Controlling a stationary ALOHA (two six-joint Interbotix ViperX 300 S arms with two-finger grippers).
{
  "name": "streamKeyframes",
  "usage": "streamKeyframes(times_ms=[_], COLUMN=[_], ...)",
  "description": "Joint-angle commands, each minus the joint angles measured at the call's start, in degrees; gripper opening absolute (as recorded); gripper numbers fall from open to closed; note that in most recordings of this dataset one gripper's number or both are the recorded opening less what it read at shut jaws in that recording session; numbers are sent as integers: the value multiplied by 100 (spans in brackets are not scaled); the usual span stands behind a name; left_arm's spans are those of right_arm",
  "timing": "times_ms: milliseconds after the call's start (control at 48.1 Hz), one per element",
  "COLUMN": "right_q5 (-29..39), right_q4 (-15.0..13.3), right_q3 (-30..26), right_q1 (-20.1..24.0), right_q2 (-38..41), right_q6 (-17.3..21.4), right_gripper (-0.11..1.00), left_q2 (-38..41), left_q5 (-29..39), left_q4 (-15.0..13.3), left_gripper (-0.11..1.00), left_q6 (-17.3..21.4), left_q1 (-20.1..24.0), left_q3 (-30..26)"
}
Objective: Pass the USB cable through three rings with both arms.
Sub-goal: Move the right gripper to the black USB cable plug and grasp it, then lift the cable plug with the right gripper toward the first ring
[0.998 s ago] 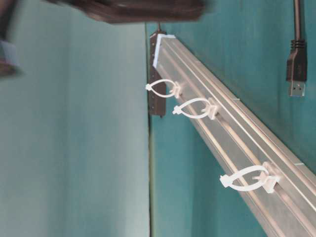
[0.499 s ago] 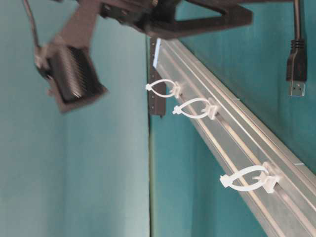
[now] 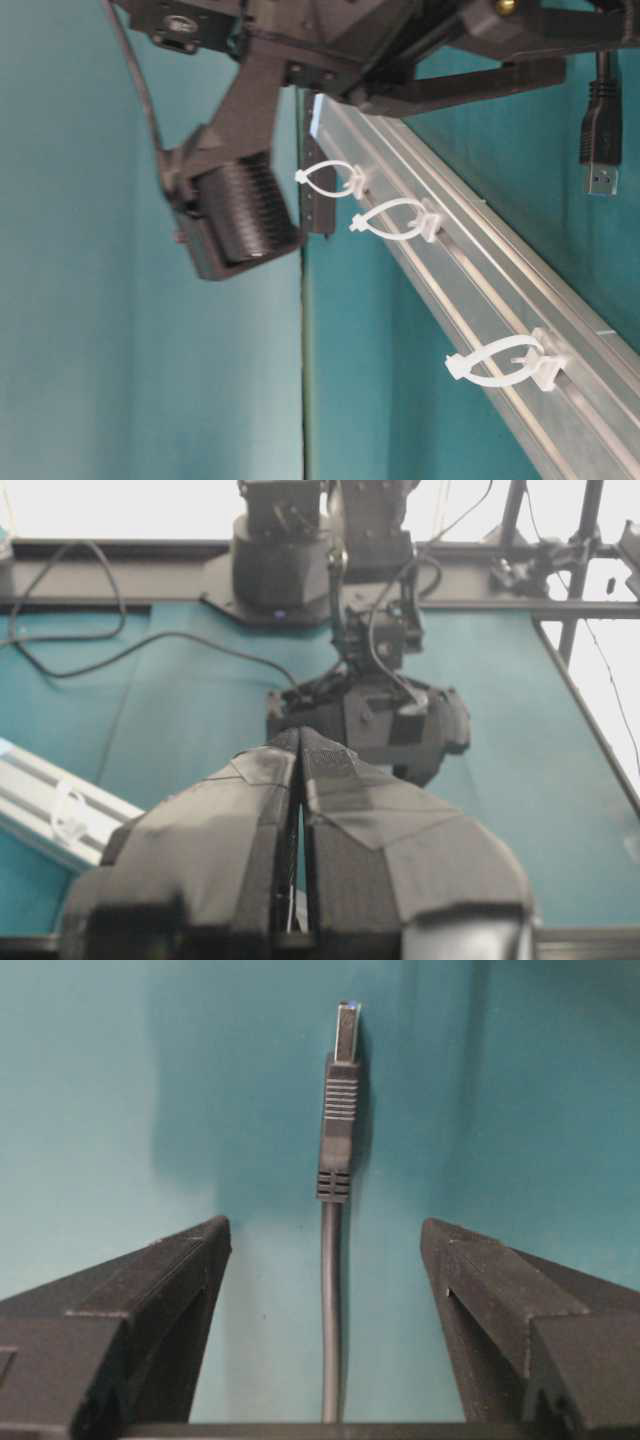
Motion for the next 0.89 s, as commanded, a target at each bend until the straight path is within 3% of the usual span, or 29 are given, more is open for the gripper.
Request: streamKeyframes(times_ms=[0,125,229,624,873], right_q5=[-35,-35,-35,-79,-79], right_q4=[-18,-18,-9,0,0], right_q3=[-44,-35,0,193,193], right_q1=[26,35,35,62,62], right_q2=[88,132,132,114,97], right_q6=[-35,-35,-35,-44,-88], right_gripper=[78,77,69,8,7], left_q2=[35,35,35,-114,-369], left_q5=[-62,-53,-53,-62,9], left_q4=[9,9,9,9,9], left_gripper=[-2,-2,-2,-2,-2], left_q6=[0,0,0,62,0], left_q1=[18,26,26,35,44], left_q3=[-167,-167,-167,-176,-167])
